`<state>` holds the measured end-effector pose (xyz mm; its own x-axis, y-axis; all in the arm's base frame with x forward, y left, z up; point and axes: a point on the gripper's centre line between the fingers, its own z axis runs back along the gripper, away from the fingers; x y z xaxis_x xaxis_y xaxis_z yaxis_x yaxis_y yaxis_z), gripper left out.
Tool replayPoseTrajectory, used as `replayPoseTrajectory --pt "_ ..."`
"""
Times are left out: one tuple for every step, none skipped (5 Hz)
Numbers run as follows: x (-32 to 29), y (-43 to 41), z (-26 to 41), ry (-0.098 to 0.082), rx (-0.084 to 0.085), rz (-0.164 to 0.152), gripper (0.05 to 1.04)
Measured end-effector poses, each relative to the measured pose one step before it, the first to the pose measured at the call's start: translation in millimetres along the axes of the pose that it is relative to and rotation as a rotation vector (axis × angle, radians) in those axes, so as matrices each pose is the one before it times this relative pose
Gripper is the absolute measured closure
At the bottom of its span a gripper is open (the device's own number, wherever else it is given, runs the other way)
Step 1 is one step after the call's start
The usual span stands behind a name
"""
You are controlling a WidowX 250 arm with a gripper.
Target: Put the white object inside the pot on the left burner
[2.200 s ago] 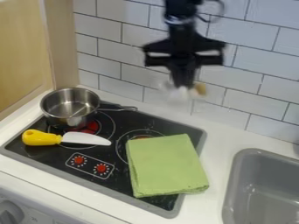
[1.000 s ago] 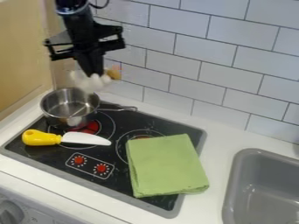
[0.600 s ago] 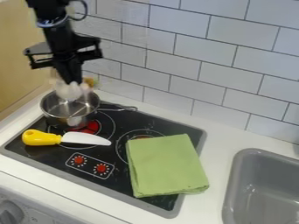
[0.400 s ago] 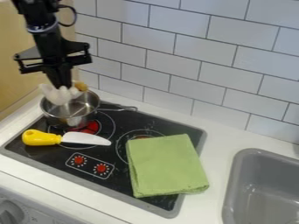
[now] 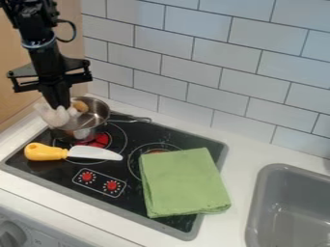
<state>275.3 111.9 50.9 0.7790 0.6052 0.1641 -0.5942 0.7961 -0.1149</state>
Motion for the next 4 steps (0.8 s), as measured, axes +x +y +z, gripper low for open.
replayPoseTrajectory --pt "-3.35 2.81 -13.82 0.0366 0.0117 -0.0079 1.035" --pt "11.18 -2.57 -12.89 0.0234 0.0130 0.0016 1.035" --pt "9.94 -5.57 -3.84 0.0036 0.0025 -0.0021 1.021" --pt "-0.18 -1.66 0.80 0.0063 -0.0088 0.0312 0.881"
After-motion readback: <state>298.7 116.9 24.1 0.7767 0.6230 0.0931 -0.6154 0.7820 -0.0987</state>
